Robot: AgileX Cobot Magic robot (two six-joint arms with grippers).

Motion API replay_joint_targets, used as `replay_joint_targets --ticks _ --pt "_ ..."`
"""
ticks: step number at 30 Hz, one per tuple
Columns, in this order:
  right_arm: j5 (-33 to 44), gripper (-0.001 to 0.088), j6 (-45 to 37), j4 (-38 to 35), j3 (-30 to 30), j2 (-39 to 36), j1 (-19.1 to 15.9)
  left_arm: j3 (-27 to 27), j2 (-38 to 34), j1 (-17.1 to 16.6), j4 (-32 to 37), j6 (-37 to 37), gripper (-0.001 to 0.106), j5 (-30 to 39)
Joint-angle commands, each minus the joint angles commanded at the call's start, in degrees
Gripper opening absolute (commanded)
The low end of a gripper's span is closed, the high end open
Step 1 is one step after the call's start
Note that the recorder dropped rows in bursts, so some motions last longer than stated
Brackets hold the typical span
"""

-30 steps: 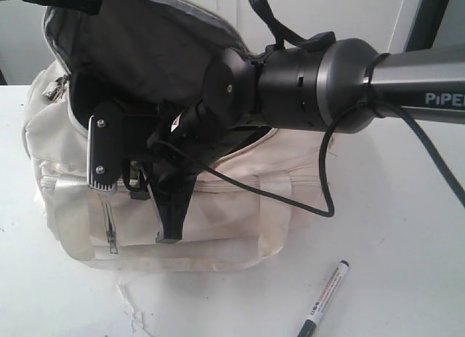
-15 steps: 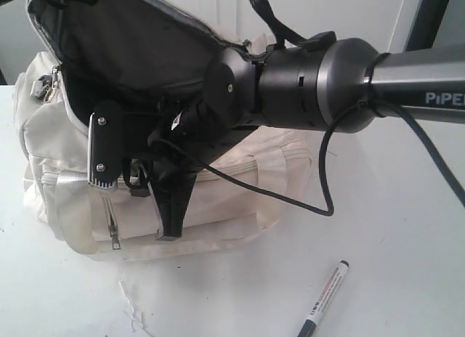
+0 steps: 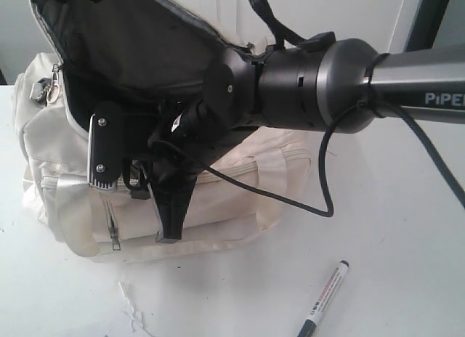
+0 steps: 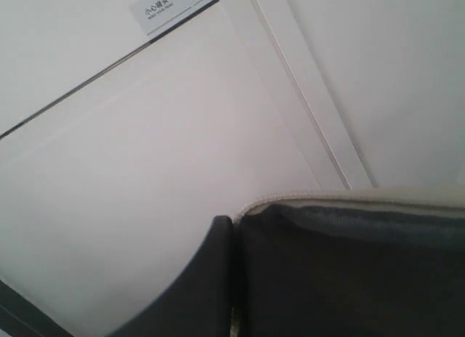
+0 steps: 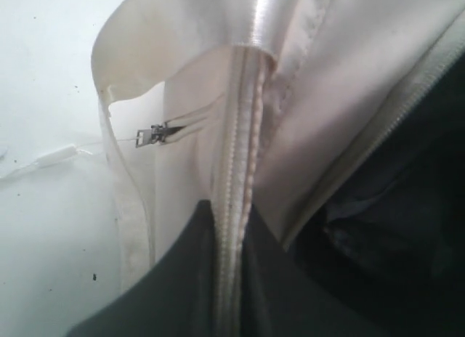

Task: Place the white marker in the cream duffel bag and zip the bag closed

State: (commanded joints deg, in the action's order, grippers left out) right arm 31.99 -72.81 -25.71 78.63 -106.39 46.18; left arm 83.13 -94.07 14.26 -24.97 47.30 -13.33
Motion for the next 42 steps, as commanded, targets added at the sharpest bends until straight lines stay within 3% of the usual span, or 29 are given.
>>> replay_joint_targets --ticks 2,6,9,14,18,22,27,30,31,32,39,42 --pt "-0.11 0.0099 0.0 0.0 0.0 0.0 0.0 0.0 0.0 0.0 0.0 0.0 0.0 -0.02" --pt "-0.11 0.0457 0.0 0.0 0.12 0.14 0.0 0.22 0.0 0.0 0.0 0.0 0.0 -0.73" --pt "-0.11 0.0634 2.25 0.23 0.12 1.32 0.0 0.22 0.0 0.0 0.0 0.0 0.0 -0.28" --pt "2.21 0.0648 14.08 0.23 0.12 7.78 0.0 0.22 0.0 0.0 0.0 0.0 0.0 -0.51" --pt "10.16 0.0648 27.1 1.07 0.12 13.62 0.0 0.22 0.0 0.0 0.0 0.0 0.0 -0.41" --pt "19.79 0.0596 36.09 4.08 0.12 18.63 0.0 0.22 0.0 0.0 0.0 0.13 0.0 -0.41" --pt "27.7 0.0423 47.97 20.31 0.12 23.69 0.0 0.22 0.0 0.0 0.0 0.14 0.0 -0.31" --pt "30.73 0.0253 52.76 29.53 0.12 25.57 -0.32 0.22 0.0 0.0 0.0 0.14 0.0 -0.31" --pt "32.68 0.0086 53.6 32.31 -0.1 26.27 -1.55 0.22 0.0 0.0 0.0 0.14 0.0 -0.31" --pt "33.61 -0.0006 53.6 32.4 -0.2 26.42 -2.43 0.22 0.0 0.0 0.0 0.14 0.0 -0.31" --pt "33.97 0.0 58.86 31.9 -3.44 27.27 -11.32 0.22 0.0 0.0 0.0 0.14 0.0 -0.31" --pt "37.97 0.0 71.2 31.9 -4.17 27.4 -15.09 0.22 0.0 0.0 0.0 0.14 0.0 -0.31"
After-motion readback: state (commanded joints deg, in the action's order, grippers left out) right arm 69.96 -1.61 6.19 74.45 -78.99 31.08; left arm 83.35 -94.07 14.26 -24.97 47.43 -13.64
